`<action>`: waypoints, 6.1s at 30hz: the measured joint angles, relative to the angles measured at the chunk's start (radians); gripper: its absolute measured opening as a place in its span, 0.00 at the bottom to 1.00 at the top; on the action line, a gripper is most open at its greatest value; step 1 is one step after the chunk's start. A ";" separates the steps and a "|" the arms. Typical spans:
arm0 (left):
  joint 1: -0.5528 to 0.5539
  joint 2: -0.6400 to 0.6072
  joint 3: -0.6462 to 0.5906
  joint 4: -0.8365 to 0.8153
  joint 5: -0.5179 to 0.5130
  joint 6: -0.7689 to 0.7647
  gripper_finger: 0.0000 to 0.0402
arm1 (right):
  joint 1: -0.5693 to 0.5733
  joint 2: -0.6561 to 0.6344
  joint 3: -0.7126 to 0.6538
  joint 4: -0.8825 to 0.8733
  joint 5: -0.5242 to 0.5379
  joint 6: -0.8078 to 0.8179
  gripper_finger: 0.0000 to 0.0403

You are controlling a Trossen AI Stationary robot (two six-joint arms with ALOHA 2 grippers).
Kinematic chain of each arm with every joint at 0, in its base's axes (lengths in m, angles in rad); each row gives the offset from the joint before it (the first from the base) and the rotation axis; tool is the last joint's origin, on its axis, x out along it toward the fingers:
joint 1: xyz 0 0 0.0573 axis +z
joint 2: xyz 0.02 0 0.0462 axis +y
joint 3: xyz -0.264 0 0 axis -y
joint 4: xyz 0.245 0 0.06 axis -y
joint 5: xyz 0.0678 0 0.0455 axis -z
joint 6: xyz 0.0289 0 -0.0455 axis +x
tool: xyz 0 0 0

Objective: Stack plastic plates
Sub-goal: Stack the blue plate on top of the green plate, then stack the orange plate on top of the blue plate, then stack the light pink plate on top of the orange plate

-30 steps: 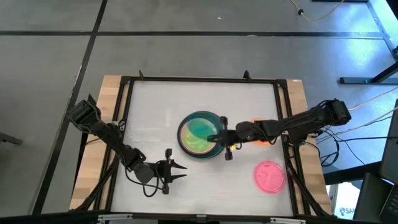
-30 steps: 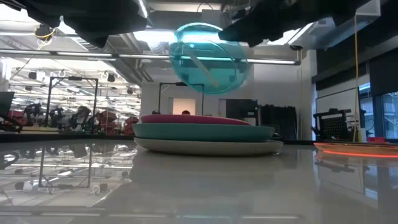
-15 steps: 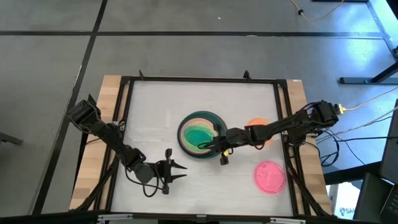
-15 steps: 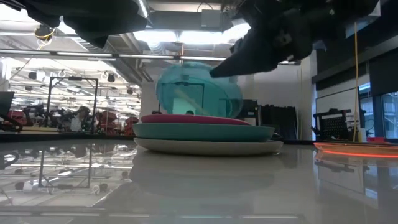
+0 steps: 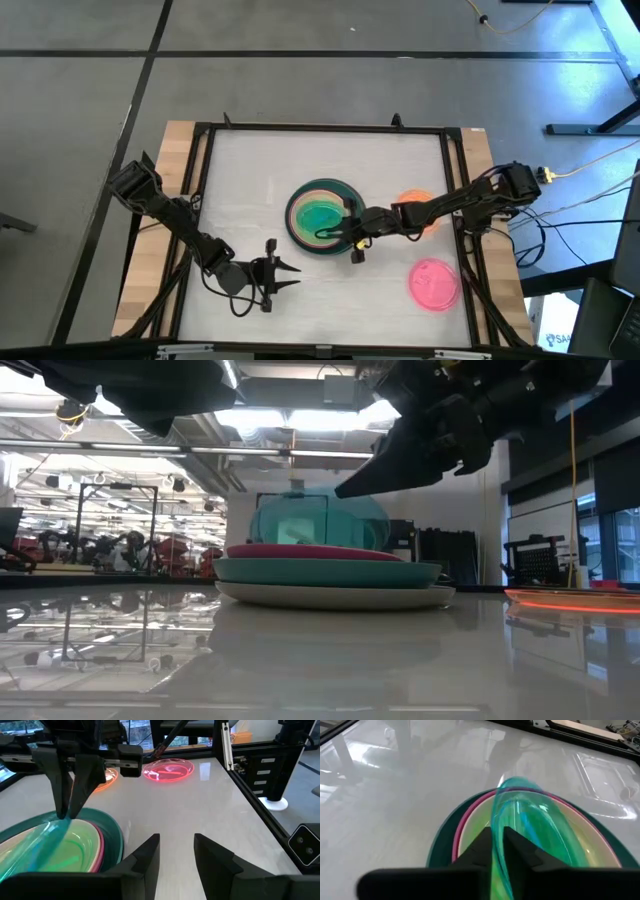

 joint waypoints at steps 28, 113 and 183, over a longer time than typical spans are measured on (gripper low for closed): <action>0.002 0.000 0.000 -0.008 0.004 -0.002 0.28 | 0.000 -0.228 0.185 -0.936 0.019 0.301 0.36; 0.011 0.000 0.000 -0.007 0.004 -0.010 0.28 | 0.109 -0.025 0.392 -0.844 0.303 0.160 0.00; 0.062 0.000 0.000 -0.009 0.135 -0.026 0.28 | 0.130 -0.338 0.033 -1.351 -0.405 0.786 0.39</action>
